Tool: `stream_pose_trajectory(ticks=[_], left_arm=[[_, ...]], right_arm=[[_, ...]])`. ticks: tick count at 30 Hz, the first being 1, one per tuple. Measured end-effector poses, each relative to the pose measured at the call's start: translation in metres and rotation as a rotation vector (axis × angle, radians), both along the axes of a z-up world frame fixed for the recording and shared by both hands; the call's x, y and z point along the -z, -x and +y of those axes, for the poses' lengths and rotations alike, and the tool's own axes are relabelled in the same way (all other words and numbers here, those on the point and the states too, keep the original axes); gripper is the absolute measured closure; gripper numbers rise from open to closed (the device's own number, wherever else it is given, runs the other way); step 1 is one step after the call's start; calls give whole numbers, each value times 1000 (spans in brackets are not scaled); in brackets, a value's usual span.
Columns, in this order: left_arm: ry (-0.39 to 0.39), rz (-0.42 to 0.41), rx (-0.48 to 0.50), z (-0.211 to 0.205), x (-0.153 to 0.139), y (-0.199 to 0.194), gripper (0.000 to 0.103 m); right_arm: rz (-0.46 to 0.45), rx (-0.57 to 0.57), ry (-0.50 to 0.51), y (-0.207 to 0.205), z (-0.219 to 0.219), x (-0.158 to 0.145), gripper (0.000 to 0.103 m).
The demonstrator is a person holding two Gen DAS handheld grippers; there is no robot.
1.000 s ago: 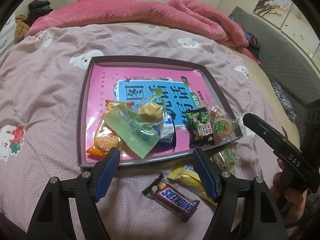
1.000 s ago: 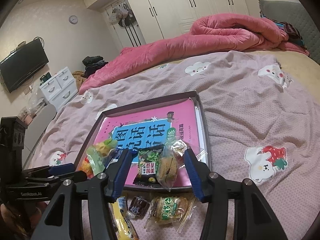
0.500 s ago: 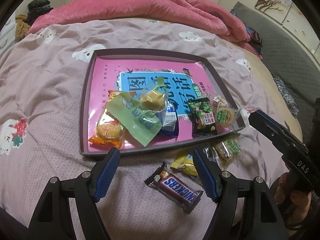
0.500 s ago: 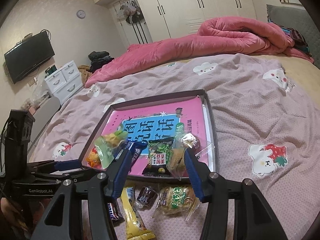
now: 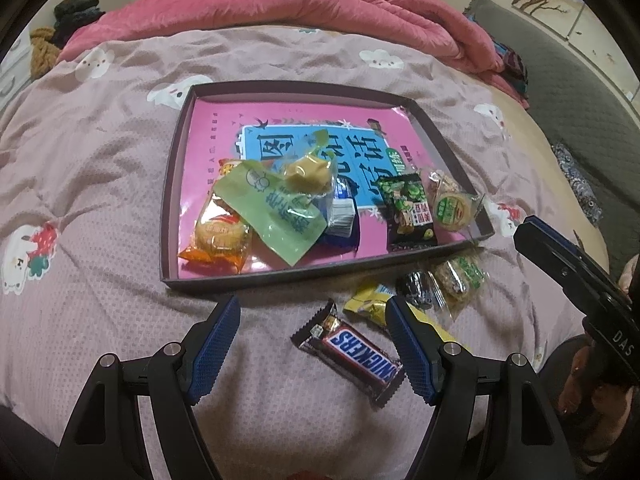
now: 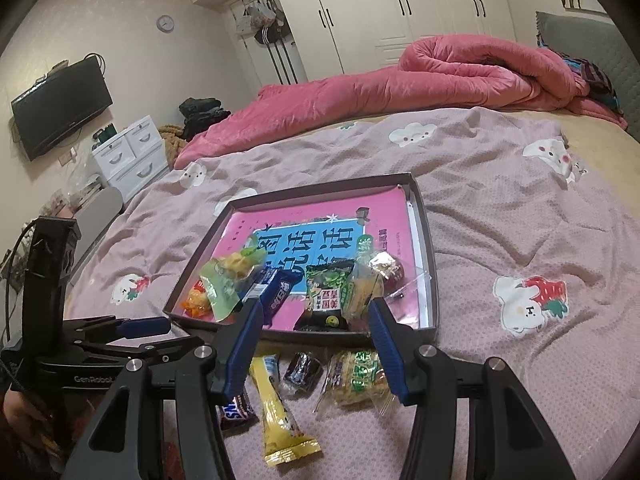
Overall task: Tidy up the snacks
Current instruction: 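Withdraw both tools from the tray toward the Snickers bar and yellow stick snack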
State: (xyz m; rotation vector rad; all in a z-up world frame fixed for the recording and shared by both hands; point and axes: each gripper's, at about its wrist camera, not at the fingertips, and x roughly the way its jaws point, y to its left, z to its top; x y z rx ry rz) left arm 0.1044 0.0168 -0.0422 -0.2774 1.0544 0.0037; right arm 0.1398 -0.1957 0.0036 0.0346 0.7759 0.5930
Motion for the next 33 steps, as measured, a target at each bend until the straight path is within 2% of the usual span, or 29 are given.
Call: stream_pose_trajectory(ticks=[13, 23, 33], left_arm=[[-5, 24, 12, -7, 1, 9, 27], [2, 47, 20, -10, 4, 14, 27], [15, 82, 16, -9, 14, 15, 27]], right_arm=[[20, -29, 26, 12, 4, 2, 49], [22, -81, 105, 26, 17, 6, 48], [94, -126, 184, 26, 26, 25, 48]])
